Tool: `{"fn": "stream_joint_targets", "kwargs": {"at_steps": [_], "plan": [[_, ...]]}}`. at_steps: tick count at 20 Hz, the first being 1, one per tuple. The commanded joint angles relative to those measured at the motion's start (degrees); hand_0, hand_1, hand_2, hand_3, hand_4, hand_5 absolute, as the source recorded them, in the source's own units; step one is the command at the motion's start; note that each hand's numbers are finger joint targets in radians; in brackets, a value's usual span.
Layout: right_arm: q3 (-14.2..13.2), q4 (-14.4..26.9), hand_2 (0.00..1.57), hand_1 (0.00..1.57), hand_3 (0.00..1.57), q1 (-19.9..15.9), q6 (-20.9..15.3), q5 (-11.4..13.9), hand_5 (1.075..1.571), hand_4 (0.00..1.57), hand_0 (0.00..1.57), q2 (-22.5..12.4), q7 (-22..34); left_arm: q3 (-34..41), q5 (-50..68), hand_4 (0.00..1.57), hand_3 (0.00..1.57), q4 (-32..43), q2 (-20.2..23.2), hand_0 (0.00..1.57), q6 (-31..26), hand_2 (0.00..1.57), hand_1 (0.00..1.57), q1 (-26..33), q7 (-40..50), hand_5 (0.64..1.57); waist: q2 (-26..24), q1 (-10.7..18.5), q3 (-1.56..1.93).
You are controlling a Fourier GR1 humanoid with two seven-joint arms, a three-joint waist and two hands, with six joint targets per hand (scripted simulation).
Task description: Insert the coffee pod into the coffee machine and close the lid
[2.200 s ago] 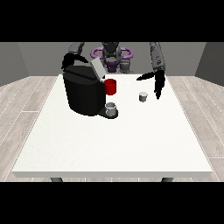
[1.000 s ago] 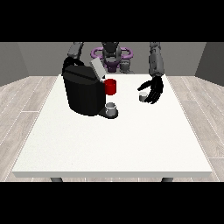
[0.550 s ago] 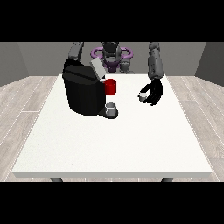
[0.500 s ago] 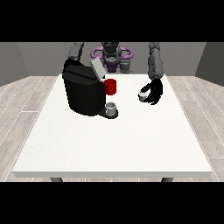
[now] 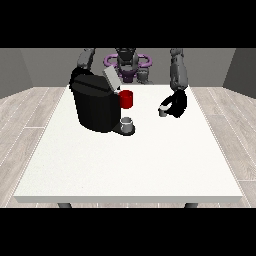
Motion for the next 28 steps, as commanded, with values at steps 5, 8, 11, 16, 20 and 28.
{"fn": "stream_joint_targets", "kwargs": {"at_steps": [5, 8, 11, 16, 20, 28], "plan": [[-2.2, 5.6, 0.00, 0.00, 0.00, -0.4, -0.8, -0.9, 1.571, 0.45, 0.00, 0.4, 0.5, -1.8, -0.2, 0.58, 1.35, -3.7, -0.6, 1.39, -8.7, 1.41, 1.39, -4.8, -0.8, 1.571, -5.4, 2.4, -0.02], [-2.3, 6.6, 0.00, 0.00, 0.00, 0.3, -0.5, -1.6, 1.571, 0.44, 0.00, 0.7, 1.0, -1.8, -0.2, 0.56, 1.34, -4.4, -1.7, 1.29, -10.4, 1.36, 1.29, -7.1, 2.6, 1.571, -7.3, 1.3, -0.02], [-4.6, 11.7, 0.00, 0.00, 0.00, 0.1, 2.3, -2.8, 1.571, 0.49, 0.00, -1.3, -3.8, -2.2, -0.1, 0.54, 1.29, -7.1, -0.7, 1.26, -14.4, 1.33, 1.26, -10.8, 3.8, 1.571, -6.9, 2.7, 0.01], [-3.6, 9.5, 0.00, 0.00, 0.00, -3.1, 1.6, -1.9, 1.571, 0.44, 0.00, -1.5, -0.8, -1.6, -1.4, 0.57, 1.29, -7.1, -1.3, 1.23, -12.1, 1.32, 1.23, -9.6, 1.1, 1.571, -5.3, 2.0, -0.03], [-2.4, 10.1, 0.00, 0.00, 0.00, -1.7, 3.4, -2.2, 1.571, 0.49, 0.00, -0.5, -4.2, -0.5, -1.0, 0.56, 1.29, -7.7, -1.3, 1.25, -13.6, 1.33, 1.25, -13.4, 3.7, 1.571, -4.9, -0.1, -0.02], [-1.3, 8.8, 0.00, 0.00, 0.00, -4.5, 1.4, -1.3, 1.571, 0.50, 0.00, 0.7, -2.2, 2.5, 0.3, 0.51, 1.24, -7.5, -1.2, 1.27, -15.4, 1.31, 1.27, -20.4, 10.1, 1.571, -5.2, -2.4, -0.02]]}}
